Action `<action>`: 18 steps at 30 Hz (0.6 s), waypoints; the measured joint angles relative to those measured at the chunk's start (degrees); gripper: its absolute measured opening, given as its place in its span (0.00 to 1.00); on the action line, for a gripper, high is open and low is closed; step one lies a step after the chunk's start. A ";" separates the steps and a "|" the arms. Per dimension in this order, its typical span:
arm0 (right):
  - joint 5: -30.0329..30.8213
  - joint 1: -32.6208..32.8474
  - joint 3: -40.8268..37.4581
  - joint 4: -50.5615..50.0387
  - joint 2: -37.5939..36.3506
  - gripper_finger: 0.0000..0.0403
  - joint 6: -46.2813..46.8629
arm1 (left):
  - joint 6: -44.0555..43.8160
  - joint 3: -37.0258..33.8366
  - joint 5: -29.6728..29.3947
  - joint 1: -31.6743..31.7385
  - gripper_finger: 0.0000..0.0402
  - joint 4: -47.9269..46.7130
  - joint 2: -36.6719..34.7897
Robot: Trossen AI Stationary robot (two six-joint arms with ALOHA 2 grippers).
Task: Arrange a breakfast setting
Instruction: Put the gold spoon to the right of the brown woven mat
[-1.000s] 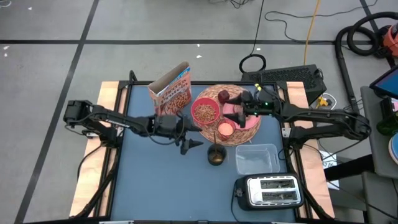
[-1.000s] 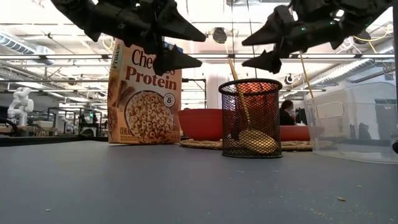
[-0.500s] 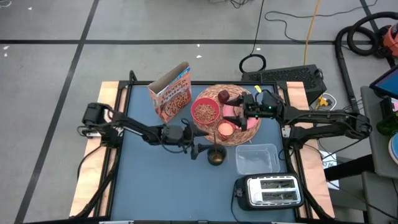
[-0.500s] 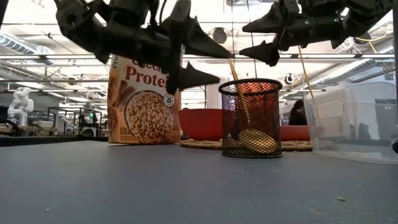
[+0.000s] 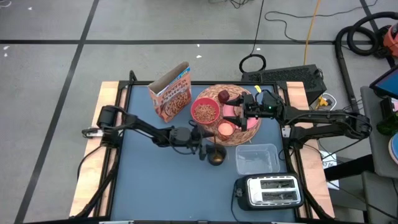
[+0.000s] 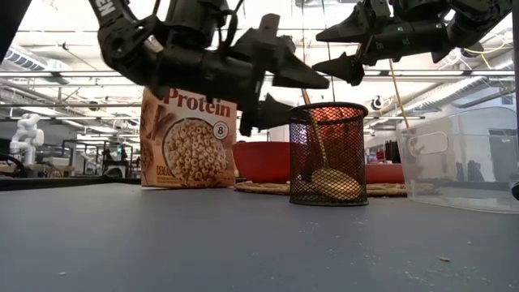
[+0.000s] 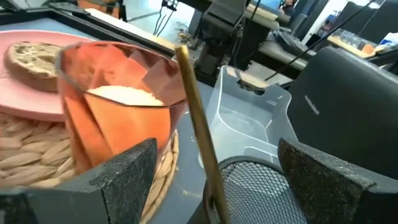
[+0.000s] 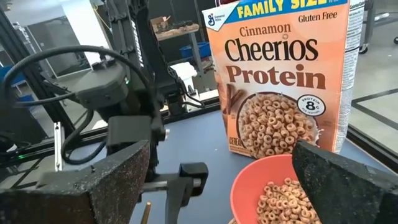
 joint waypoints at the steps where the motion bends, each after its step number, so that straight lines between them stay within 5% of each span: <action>1: -0.02 0.00 0.00 0.05 -0.01 0.94 0.00 | 0.04 0.97 -0.01 0.00 0.84 -0.90 0.62; 12: -0.02 0.00 0.00 0.03 -0.01 0.94 0.00 | 0.70 4.22 0.02 0.00 0.83 -7.57 1.26; 18: -0.02 0.00 0.00 -0.01 -0.01 0.94 0.00 | 0.76 4.22 0.02 0.00 0.69 -7.83 1.26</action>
